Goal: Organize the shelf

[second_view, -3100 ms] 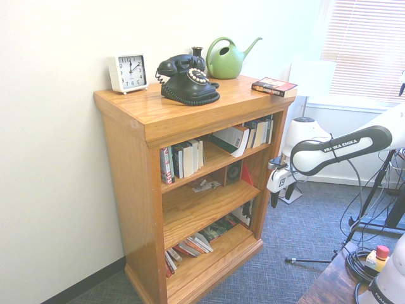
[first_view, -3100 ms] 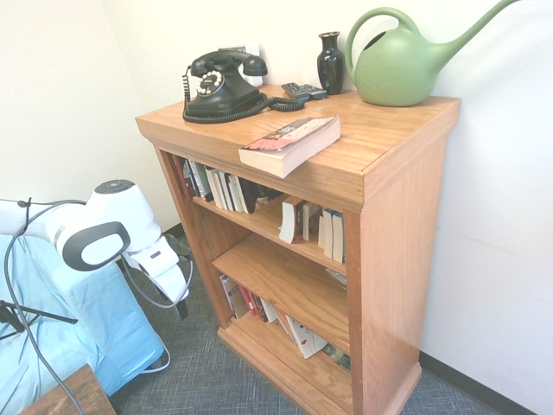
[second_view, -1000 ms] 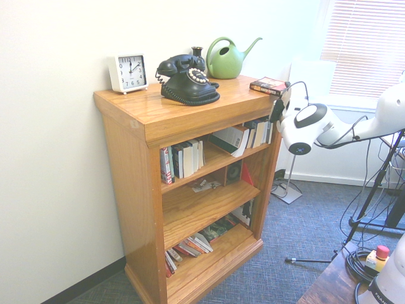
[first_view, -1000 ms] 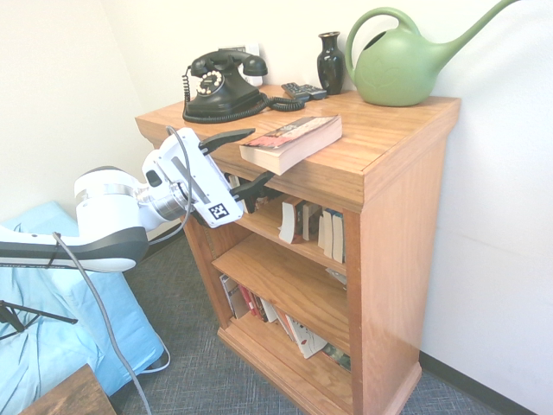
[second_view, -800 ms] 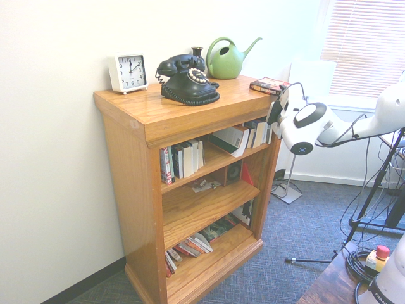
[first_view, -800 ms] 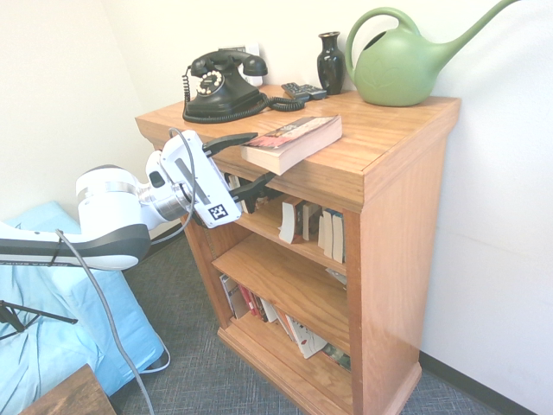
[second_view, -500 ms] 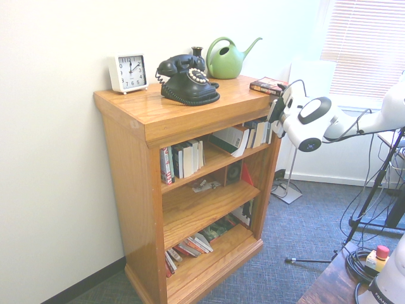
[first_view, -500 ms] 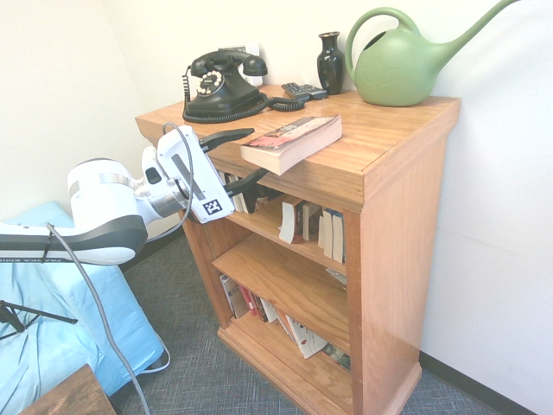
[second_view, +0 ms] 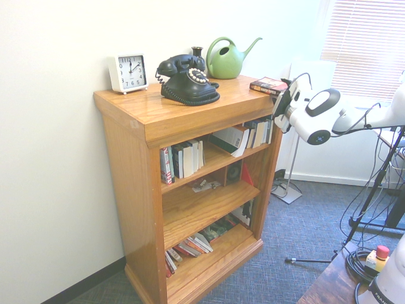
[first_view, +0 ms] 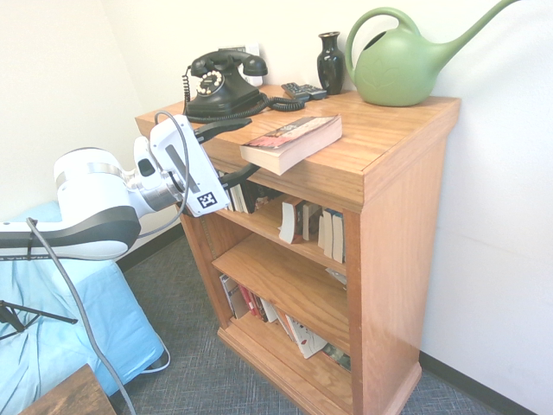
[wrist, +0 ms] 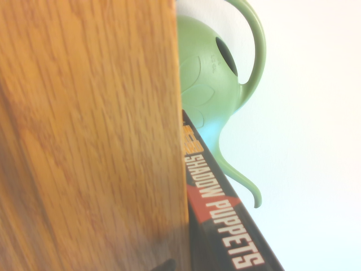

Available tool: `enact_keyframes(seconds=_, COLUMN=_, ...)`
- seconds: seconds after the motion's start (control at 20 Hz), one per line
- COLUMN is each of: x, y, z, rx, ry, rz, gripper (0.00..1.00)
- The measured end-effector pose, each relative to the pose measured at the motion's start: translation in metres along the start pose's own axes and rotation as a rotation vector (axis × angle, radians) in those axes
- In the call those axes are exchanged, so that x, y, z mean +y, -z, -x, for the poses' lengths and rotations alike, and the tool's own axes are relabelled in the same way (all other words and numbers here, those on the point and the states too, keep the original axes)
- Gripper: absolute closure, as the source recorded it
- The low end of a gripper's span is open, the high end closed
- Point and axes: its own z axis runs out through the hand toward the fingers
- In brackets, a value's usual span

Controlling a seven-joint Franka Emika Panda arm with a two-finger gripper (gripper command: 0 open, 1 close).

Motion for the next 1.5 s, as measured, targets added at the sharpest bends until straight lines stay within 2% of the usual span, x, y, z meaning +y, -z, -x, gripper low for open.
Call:
enact_keyframes(seconds=0.5, x=0.016, y=-0.003, z=0.008, rx=-0.024, ry=-0.005, rz=0.006, gripper=1.00)
enact_keyframes(seconds=1.2, x=0.008, y=-0.004, z=0.014, rx=-0.039, ry=0.003, rz=-0.013, gripper=1.00)
enact_keyframes(seconds=1.5, x=0.021, y=-0.005, z=0.011, rx=-0.034, ry=-0.030, rz=0.009, gripper=1.00)
